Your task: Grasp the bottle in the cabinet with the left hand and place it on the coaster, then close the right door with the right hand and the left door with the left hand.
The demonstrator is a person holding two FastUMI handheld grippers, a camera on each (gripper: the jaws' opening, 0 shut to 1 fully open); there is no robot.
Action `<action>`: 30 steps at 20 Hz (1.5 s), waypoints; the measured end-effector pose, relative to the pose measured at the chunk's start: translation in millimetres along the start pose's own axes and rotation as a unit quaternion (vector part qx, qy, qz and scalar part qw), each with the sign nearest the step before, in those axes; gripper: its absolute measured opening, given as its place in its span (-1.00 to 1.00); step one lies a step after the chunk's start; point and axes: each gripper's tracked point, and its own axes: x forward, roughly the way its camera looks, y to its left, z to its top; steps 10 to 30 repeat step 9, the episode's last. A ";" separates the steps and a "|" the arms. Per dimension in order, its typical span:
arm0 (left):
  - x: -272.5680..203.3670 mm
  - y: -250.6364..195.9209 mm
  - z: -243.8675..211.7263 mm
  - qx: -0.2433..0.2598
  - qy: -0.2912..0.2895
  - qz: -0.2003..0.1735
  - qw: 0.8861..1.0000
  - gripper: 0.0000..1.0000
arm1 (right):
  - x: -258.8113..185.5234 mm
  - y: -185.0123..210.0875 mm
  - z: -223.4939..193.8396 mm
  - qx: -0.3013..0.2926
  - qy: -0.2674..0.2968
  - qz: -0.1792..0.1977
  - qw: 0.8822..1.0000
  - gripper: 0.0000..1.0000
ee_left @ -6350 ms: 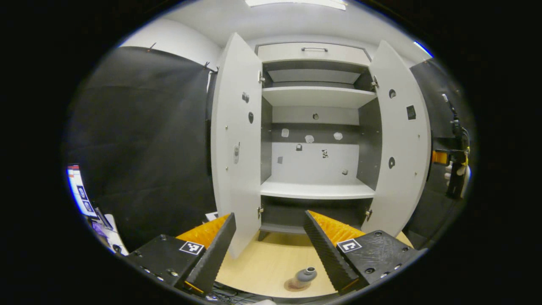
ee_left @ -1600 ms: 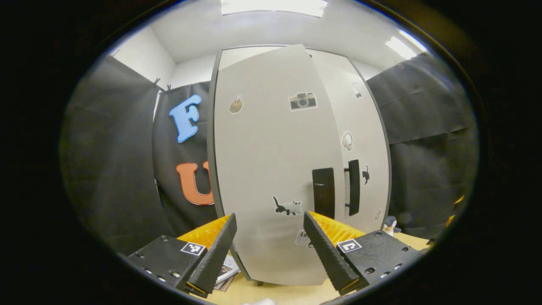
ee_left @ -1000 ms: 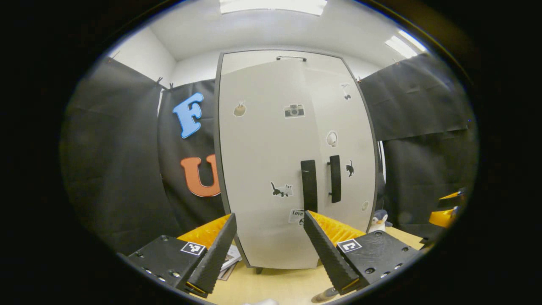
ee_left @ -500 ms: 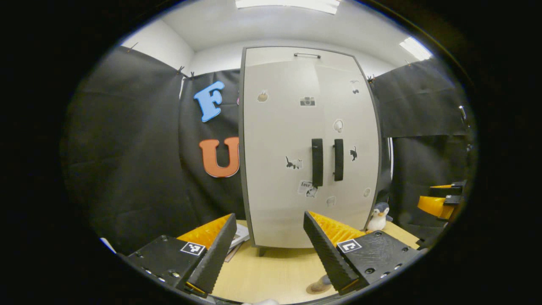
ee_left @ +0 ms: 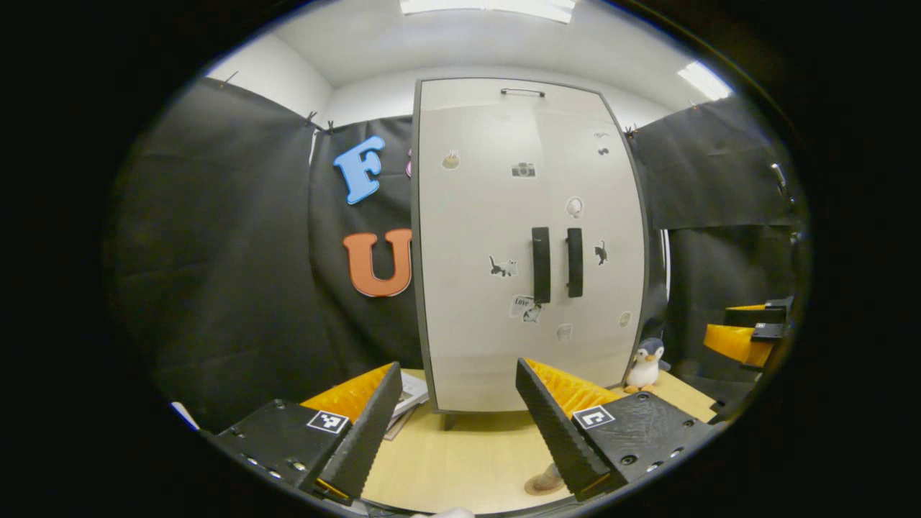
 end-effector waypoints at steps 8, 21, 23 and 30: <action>-4.5 -6.7 8.3 0.002 -0.009 -0.009 1.000 0.94 | -5.6 1.9 -2.5 0.005 -0.003 0.000 1.000 0.94; -5.6 -7.1 10.0 0.003 -0.011 -0.010 1.000 0.94 | -5.3 2.9 -2.9 0.005 -0.004 0.000 1.000 0.94; -5.6 -7.1 10.0 0.003 -0.011 -0.010 1.000 0.94 | -5.3 2.9 -2.9 0.005 -0.004 0.000 1.000 0.94; -5.6 -7.1 10.0 0.003 -0.011 -0.010 1.000 0.94 | -5.3 2.9 -2.9 0.005 -0.004 0.000 1.000 0.94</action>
